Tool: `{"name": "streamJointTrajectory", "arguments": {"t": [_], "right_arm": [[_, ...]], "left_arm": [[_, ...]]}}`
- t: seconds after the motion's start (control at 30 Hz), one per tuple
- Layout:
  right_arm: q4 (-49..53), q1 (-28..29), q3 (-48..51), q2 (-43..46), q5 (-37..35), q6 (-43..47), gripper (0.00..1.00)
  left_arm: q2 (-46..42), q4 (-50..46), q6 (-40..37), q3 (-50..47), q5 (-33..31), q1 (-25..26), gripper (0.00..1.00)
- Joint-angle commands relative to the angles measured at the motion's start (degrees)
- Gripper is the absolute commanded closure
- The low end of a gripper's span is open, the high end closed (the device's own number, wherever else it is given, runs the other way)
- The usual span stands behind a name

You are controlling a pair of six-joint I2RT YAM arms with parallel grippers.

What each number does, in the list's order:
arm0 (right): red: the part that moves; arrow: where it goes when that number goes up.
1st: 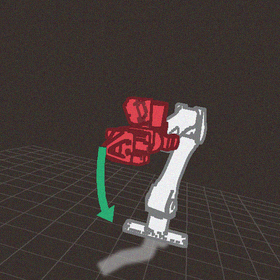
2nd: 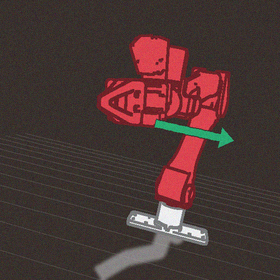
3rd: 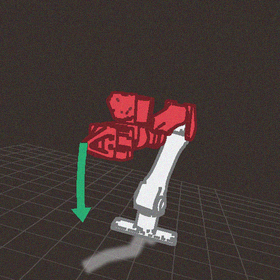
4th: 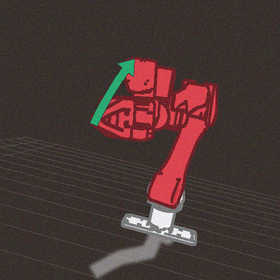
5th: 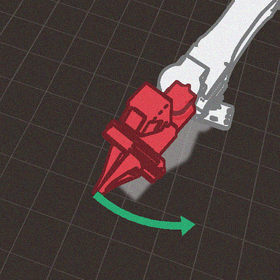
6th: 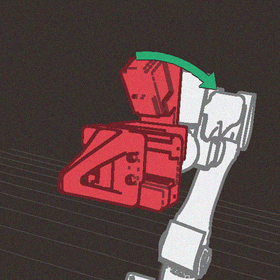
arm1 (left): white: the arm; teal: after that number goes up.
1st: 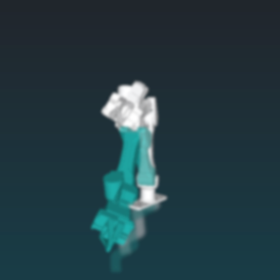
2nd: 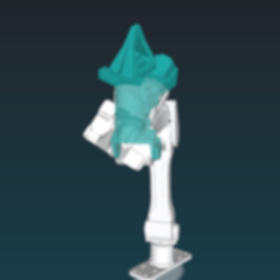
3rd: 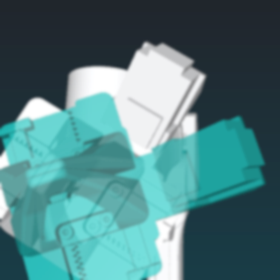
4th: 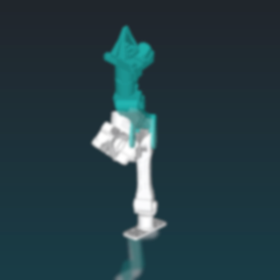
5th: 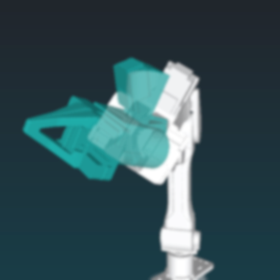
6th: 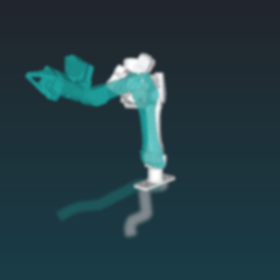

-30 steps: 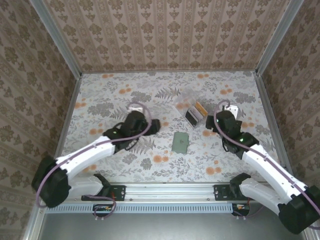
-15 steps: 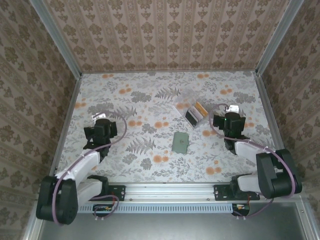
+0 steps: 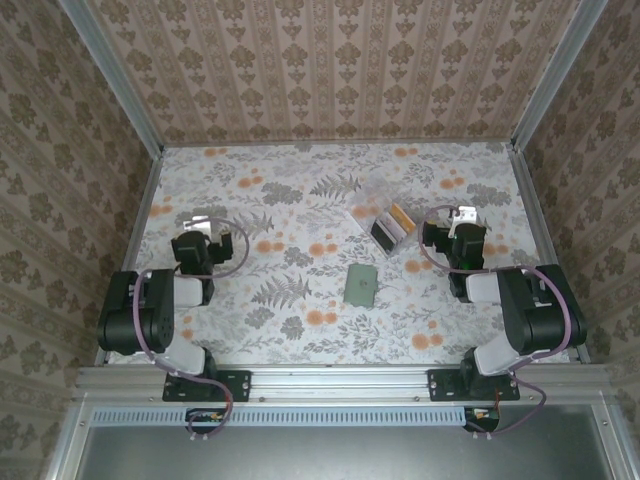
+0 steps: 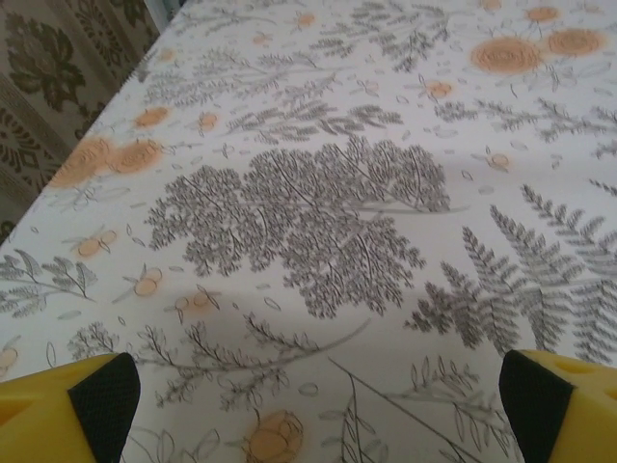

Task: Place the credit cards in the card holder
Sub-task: Reset both arms

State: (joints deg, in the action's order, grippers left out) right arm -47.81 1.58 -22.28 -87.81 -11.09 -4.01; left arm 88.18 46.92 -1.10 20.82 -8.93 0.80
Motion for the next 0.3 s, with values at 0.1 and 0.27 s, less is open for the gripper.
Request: {"name": "streamJointTrajectory", "arguments": {"t": [0.1, 0.27], "right_arm": [[-1.8, 0.7, -0.72, 0.18, 0.46, 1.2, 0.0], [-2.2, 0.62, -0.48, 0.31, 0.62, 1.2, 0.0]], "left_arm": [[-0.02, 4.21, -0.17, 1.34, -1.68, 1.79, 0.0], [-0.15, 4.28, -0.29, 1.35, -2.85, 2.33, 0.0]]}}
